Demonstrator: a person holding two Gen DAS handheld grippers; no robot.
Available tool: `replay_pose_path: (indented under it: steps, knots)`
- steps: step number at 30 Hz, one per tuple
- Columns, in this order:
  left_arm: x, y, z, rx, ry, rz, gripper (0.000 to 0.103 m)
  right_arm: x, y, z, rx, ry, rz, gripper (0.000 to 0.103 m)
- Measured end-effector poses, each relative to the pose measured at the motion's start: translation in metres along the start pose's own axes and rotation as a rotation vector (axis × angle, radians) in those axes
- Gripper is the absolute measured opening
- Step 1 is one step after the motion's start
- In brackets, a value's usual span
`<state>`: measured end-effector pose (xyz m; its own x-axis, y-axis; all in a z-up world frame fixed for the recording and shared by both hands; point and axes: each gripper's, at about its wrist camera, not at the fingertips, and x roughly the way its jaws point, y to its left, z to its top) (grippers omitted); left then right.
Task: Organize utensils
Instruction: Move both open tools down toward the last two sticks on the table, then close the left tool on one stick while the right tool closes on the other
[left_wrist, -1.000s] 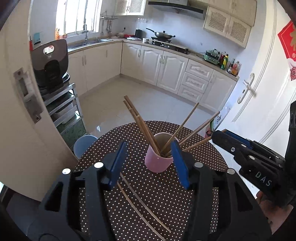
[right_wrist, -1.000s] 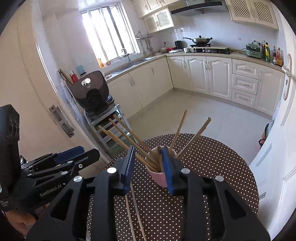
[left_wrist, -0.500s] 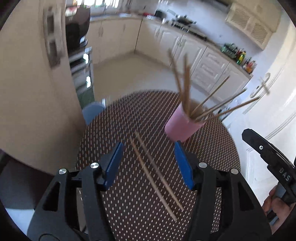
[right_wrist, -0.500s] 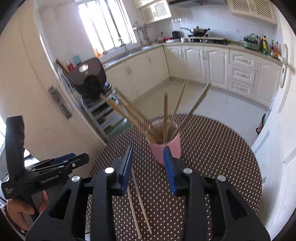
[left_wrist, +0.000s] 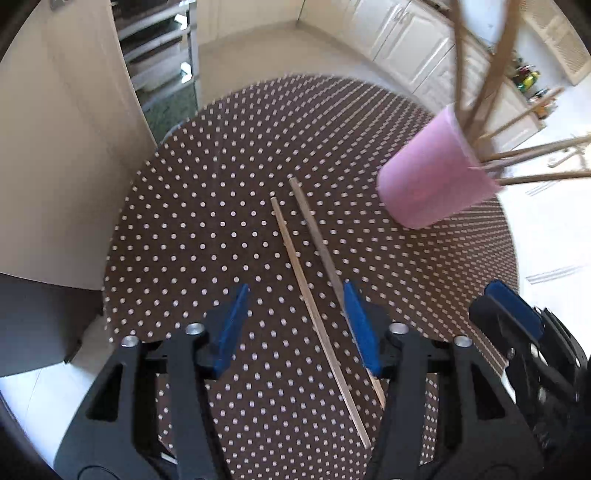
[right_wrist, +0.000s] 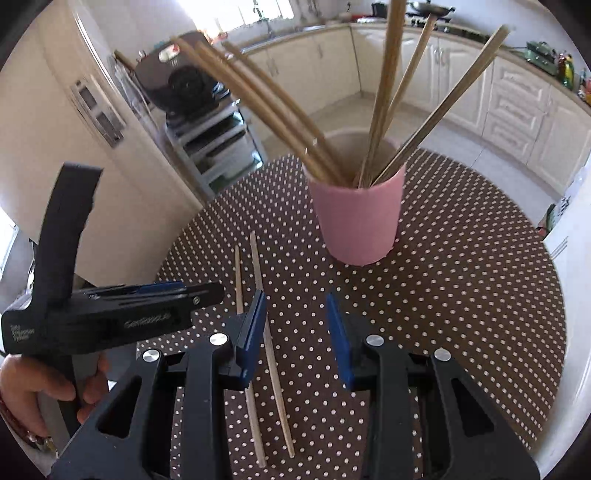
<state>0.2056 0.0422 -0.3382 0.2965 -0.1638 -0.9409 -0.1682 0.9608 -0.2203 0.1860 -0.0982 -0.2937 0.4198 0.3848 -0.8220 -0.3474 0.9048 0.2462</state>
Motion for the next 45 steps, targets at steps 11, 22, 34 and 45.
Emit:
replay_pose_path:
  steps: [11,22,34,45]
  knots:
    - [0.044,0.006,0.022,-0.048,0.065,0.035,0.035,0.048,0.016,0.014,-0.122,0.086,0.055,0.032]
    - [0.041,0.033,0.026,-0.063,0.083,-0.033,0.006,0.095,0.040,0.023,-0.228,0.199,0.068,0.031]
    - [0.032,0.072,0.032,-0.209,0.093,-0.099,0.004,0.122,0.054,0.033,-0.305,0.248,0.021,0.031]
    - [0.038,0.060,0.053,-0.180,0.087,-0.036,0.055,0.139,0.043,0.043,-0.300,0.271,0.007,0.012]
